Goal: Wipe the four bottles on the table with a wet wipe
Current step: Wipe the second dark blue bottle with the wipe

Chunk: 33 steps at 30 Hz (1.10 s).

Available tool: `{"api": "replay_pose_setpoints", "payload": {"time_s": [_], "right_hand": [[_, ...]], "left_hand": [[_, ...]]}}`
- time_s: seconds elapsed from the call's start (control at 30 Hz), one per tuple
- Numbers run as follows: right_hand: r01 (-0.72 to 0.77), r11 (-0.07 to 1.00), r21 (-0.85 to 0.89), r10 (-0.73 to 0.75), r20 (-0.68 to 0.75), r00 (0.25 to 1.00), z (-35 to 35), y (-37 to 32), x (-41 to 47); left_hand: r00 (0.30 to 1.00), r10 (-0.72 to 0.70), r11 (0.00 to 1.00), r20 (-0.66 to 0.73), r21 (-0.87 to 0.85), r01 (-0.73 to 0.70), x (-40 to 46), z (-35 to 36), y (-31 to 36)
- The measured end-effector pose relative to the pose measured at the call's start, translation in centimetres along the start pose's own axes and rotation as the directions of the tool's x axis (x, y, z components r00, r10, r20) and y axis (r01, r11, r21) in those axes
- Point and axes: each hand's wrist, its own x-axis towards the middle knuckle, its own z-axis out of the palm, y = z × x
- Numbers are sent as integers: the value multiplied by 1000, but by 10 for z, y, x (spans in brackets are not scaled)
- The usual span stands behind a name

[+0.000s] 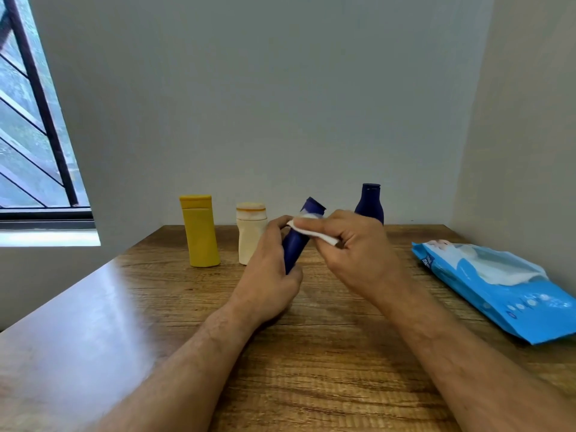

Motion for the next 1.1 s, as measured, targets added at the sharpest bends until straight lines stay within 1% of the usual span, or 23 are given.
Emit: {"api": "replay_pose_setpoints", "payload": {"time_s": [0.07,0.13,0.2,0.27,0.33,0.37,0.4,0.47,0.53,0.57,0.63,0.73,0.8,0.87,0.9,0.97,1.03,1.1], "right_hand": [[13,1000,-5,-12,93,996,2,0,0],[23,999,-44,-17,132,991,2,0,1],[28,995,-98,-18,101,995,2,2,0],[1,994,-112,2,26,1000,2,5,1],[-30,994,-104,27,-25,999,1,8,2],[-33,993,-116,30,-27,999,2,9,2],[-26,990,-138,26,-4,1000,2,8,1],[25,981,-191,-2,121,993,5,4,-1],[87,968,-235,-26,252,967,10,0,-3],[96,964,-249,-22,281,959,12,-1,-2],[60,966,-252,3,244,970,11,0,0],[-17,965,-262,36,65,997,6,3,0],[-61,955,-290,62,-8,998,4,5,1],[-78,955,-287,81,-1,997,5,5,0],[-61,958,-280,66,9,998,5,4,-1],[-12,966,-258,7,-20,1000,4,2,-2],[-28,982,-189,-1,-151,989,-1,2,1],[-62,990,-125,20,-313,950,-8,5,5]], "left_hand": [[999,22,999,-36,40,-21,1,-1,-4],[997,20,995,-81,100,-12,1,0,-4],[987,-5,978,-163,207,39,2,1,-3],[968,-16,944,-251,315,97,3,2,0],[953,8,911,-303,395,118,3,2,2],[948,15,897,-317,423,127,3,2,2],[945,21,884,-327,447,135,3,2,3],[936,46,858,-348,494,141,2,2,3],[927,77,830,-367,538,144,2,1,2],[925,83,819,-370,555,148,3,1,2],[930,87,798,-357,583,149,3,2,2],[942,112,777,-318,618,116,3,4,6],[950,115,772,-291,628,99,3,6,10],[956,90,771,-278,627,110,4,7,9],[957,71,782,-282,611,123,4,6,8],[949,20,846,-313,512,150,4,5,5],[946,-52,930,-319,330,163,6,4,5],[951,-122,981,-284,109,158,9,6,8]]}}
